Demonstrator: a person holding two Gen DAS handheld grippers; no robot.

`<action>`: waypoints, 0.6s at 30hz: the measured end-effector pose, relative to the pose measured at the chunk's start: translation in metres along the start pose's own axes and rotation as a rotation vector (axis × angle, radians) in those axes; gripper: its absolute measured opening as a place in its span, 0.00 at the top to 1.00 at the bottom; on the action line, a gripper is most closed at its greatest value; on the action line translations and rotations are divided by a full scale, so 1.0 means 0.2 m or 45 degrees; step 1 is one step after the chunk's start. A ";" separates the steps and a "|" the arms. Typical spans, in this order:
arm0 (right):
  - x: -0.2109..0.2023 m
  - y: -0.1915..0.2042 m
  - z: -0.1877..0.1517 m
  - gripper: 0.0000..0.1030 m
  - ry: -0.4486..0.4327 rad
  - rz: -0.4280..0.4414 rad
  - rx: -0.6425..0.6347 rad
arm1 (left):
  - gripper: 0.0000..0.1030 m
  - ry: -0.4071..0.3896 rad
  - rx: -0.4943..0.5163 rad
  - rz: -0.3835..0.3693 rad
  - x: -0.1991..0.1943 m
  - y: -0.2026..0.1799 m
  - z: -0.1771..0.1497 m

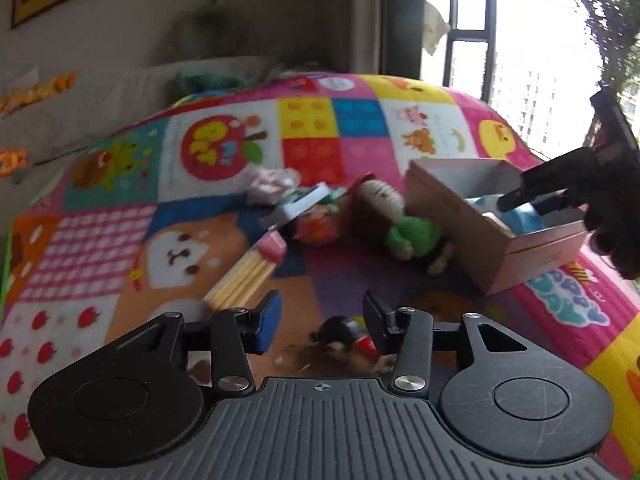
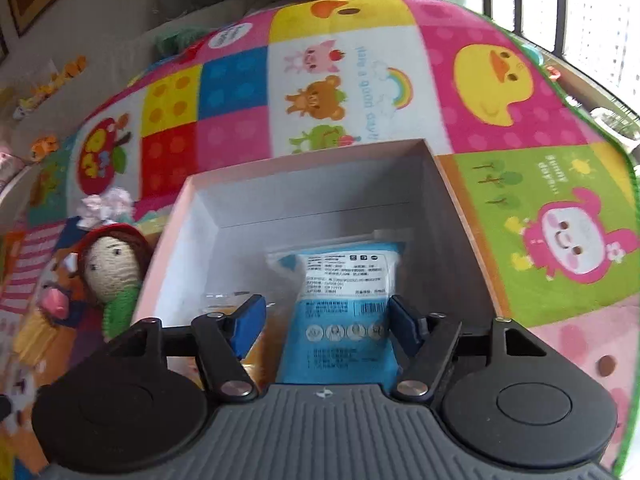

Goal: Organize objects
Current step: 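Lower the bread roll and tissue pack into the pink box and open both tools, then grasp the wooden pencil with the left tool while the right tool grasps the doll keychain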

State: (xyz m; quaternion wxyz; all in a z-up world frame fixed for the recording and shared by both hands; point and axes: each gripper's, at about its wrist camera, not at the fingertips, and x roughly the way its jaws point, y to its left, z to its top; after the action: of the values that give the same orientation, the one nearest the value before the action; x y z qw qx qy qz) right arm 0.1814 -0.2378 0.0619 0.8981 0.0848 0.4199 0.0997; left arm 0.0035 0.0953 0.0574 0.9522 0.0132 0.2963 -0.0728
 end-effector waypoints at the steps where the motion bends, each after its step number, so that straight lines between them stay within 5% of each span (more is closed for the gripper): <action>1: -0.01 0.02 0.00 0.32 -0.006 -0.003 -0.014 | 0.52 0.004 -0.012 0.011 0.01 0.03 -0.01; 10: -0.08 0.07 -0.08 0.32 -0.078 -0.050 -0.173 | 0.52 -0.048 0.024 0.050 0.04 0.13 0.07; 15: -0.26 0.20 -0.18 0.32 -0.250 -0.058 -0.358 | 0.51 0.076 0.221 0.161 0.29 0.11 0.17; 18: -0.37 0.31 -0.26 0.32 -0.279 0.049 -0.441 | 0.49 0.130 0.239 0.164 0.43 0.12 0.19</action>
State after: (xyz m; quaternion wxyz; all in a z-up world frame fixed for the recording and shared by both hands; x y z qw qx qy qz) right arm 0.0876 -0.1934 0.0986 0.9375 -0.0524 0.2944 0.1777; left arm 0.0979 0.1058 0.0396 0.9331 0.1251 0.3350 -0.0381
